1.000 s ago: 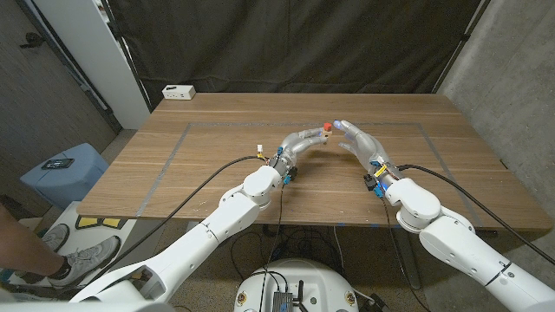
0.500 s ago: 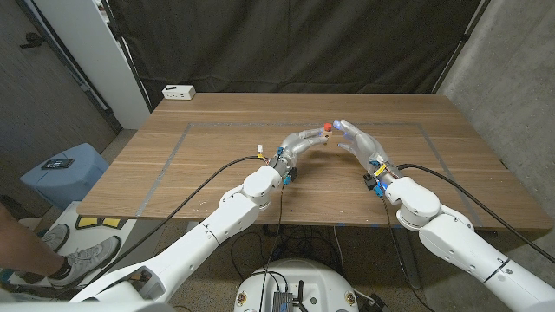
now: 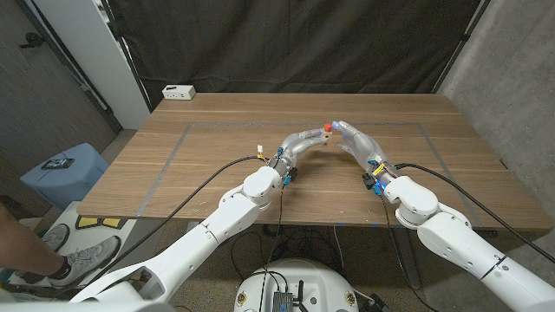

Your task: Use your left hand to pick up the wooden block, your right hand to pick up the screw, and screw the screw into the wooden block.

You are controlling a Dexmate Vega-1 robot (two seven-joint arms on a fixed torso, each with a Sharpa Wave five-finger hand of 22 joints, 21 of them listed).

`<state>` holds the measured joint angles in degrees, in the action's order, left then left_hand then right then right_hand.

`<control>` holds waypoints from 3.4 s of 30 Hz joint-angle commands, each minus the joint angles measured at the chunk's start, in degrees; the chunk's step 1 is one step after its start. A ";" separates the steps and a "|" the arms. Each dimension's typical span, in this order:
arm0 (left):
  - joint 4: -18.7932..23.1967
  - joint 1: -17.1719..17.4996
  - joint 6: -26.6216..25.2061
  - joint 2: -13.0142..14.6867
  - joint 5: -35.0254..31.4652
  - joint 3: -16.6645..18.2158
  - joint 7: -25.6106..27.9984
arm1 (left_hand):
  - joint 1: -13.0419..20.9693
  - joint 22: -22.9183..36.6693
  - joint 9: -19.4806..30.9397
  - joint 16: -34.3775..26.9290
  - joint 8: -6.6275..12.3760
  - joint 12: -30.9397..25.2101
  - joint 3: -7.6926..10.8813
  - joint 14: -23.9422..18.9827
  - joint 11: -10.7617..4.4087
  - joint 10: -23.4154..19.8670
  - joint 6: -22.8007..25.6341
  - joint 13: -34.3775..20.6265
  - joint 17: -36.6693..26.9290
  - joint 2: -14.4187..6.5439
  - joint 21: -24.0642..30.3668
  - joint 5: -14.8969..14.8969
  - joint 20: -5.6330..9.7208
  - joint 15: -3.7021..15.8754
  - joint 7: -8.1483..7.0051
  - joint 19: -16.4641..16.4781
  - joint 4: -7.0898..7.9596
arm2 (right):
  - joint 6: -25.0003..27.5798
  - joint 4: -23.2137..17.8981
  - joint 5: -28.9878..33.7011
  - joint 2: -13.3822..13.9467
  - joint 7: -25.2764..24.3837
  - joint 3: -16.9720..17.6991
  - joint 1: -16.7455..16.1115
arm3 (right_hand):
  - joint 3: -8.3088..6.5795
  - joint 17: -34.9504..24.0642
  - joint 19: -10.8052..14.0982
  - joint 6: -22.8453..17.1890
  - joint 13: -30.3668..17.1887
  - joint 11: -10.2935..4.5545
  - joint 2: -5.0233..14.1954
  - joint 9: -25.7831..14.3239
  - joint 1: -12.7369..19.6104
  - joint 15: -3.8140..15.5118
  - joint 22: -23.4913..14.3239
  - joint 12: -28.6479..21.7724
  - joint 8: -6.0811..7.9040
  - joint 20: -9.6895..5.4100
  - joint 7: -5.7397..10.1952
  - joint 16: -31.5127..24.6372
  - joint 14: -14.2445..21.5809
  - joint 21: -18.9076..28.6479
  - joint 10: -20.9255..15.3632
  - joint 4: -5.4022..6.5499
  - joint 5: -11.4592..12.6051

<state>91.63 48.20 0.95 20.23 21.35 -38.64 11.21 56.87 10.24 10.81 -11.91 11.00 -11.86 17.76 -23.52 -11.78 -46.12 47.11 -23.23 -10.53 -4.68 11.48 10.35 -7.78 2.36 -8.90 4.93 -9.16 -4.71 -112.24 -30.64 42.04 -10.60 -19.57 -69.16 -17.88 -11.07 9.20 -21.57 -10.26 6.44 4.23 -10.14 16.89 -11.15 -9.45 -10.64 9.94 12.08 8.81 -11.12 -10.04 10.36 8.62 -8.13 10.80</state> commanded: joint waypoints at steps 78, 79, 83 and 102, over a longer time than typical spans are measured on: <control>-2.86 -1.30 1.13 -1.58 -0.18 -0.33 -0.14 | -0.19 0.22 0.14 -0.40 0.37 -0.36 -0.11 -0.40 0.13 -0.55 0.70 -0.14 -0.09 -0.47 0.22 0.45 -0.35 3.42 0.36 0.19 0.26 | -0.74 -2.78 1.08 1.04 -1.19 0.06 -2.39 | 0.18 -0.07 -0.27 -2.83 -0.19 -0.01 0.67 -0.10 -0.69 0.36 -0.18 -0.48 1.18 -0.03 -0.39 -0.38 -1.52 0.30 -0.26 0.12 -0.16; -2.82 -1.29 1.10 -1.57 -0.15 -0.33 -0.17 | -0.20 0.22 0.14 -0.40 0.34 -0.36 -0.10 -0.38 0.13 -0.54 0.62 -0.14 -0.10 -0.52 0.22 0.45 -0.39 3.37 0.37 0.18 0.29 | -0.79 -2.88 1.17 1.17 -1.08 0.08 -2.46 | 0.17 -0.07 -0.26 -2.93 -0.19 -0.01 0.69 -0.10 -0.68 0.38 -0.18 -0.48 1.20 -0.03 -0.41 -0.38 -1.52 0.31 -0.27 0.12 -0.16; -2.59 -1.11 0.94 -1.50 -0.11 -0.34 -0.12 | -0.18 0.22 0.14 -0.39 0.33 -0.33 -0.10 -0.36 0.12 -0.44 0.60 -0.15 -0.10 -0.54 0.22 0.45 -0.39 3.43 0.42 0.20 0.29 | -0.75 -3.37 1.38 1.46 -0.94 0.12 -2.73 | 0.16 -0.07 -0.24 -3.05 -0.19 -0.03 0.71 -0.10 -0.68 0.37 -0.18 -0.47 1.22 -0.02 -0.64 -0.37 -1.53 0.31 -0.25 0.11 -0.16; -1.47 -0.55 0.76 -0.86 -0.32 -0.29 -0.05 | -0.14 0.22 0.14 -0.40 0.34 -0.36 -0.15 -0.41 0.17 -0.52 0.62 -0.14 -0.09 -0.48 0.22 0.44 -0.25 3.52 0.46 0.18 0.26 | -1.74 -3.81 2.10 1.51 0.07 -0.47 -3.17 | 0.07 -0.08 -0.47 -3.32 -0.19 -0.28 0.96 -0.11 -0.66 0.44 -0.17 -0.34 1.12 0.06 -0.68 -0.22 -1.97 0.21 0.00 0.14 -0.16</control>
<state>89.29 47.23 1.94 18.88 21.13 -39.00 11.05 56.52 10.24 10.76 -11.91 11.05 -11.93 17.41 -23.52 -11.68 -46.02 46.94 -23.22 -10.52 -4.64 11.48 10.32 -7.78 2.36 -8.72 4.93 -9.03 -5.51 -116.10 -28.88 43.76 -11.09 -19.68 -72.08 -17.64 -11.05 9.00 -24.27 -10.26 6.34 4.77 -10.12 16.38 -10.95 -9.45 -10.64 10.86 11.87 7.99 -11.12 -9.83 10.36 8.49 -7.90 10.81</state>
